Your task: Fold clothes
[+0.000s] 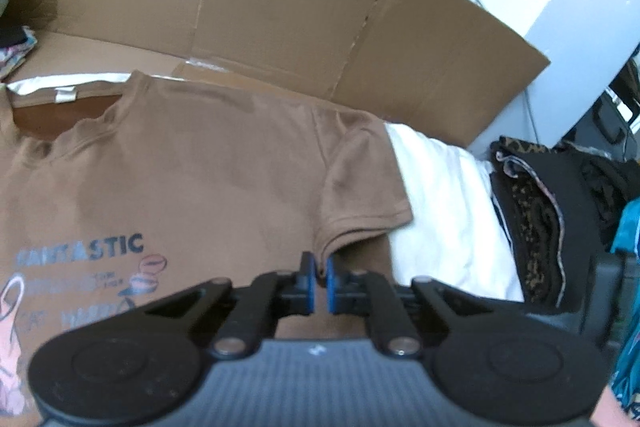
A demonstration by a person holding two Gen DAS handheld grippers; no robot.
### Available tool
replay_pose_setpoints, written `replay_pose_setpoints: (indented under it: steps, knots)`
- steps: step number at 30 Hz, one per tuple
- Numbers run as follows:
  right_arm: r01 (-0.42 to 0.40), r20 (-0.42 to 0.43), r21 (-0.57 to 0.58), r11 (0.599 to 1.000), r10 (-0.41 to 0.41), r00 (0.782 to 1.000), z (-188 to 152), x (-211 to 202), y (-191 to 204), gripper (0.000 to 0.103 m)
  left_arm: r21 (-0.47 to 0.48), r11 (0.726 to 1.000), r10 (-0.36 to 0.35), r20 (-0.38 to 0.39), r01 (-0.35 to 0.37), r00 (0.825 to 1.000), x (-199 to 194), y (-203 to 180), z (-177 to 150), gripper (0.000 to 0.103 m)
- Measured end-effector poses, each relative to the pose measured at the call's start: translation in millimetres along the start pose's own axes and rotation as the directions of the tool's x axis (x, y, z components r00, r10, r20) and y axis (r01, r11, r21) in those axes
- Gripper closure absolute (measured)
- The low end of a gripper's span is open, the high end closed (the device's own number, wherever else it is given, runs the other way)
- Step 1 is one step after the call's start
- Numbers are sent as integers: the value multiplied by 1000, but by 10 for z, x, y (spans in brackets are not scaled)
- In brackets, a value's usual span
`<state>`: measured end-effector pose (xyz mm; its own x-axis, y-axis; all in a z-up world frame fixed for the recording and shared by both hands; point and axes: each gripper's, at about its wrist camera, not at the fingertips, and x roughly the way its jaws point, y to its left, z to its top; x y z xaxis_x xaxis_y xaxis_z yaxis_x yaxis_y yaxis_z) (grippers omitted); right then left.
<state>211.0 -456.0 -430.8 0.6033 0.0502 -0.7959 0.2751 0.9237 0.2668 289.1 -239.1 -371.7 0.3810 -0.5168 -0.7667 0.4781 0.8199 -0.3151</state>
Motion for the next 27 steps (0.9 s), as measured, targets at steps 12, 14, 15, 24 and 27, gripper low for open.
replay_pose_setpoints:
  steps: [12,14,15,24,27]
  knots:
    - [-17,2,39,999,17,1000,-4,8,-50,85,-35,997,65,-100,-69,993,160,101,-286,97]
    - [-21,2,40,999,21,1000,-5,3,-55,85,-17,997,74,-128,-77,989,208,114,-323,96]
    - [-23,-1,47,999,23,1000,1,-5,-61,85,-7,997,80,-139,-82,987,215,114,-338,95]
    - [-38,-4,102,994,38,999,19,-199,-121,80,99,993,61,-47,-56,997,-108,34,-77,68]
    - [-64,7,78,995,63,998,20,-277,-102,80,93,994,52,-19,-50,998,-52,-5,41,68]
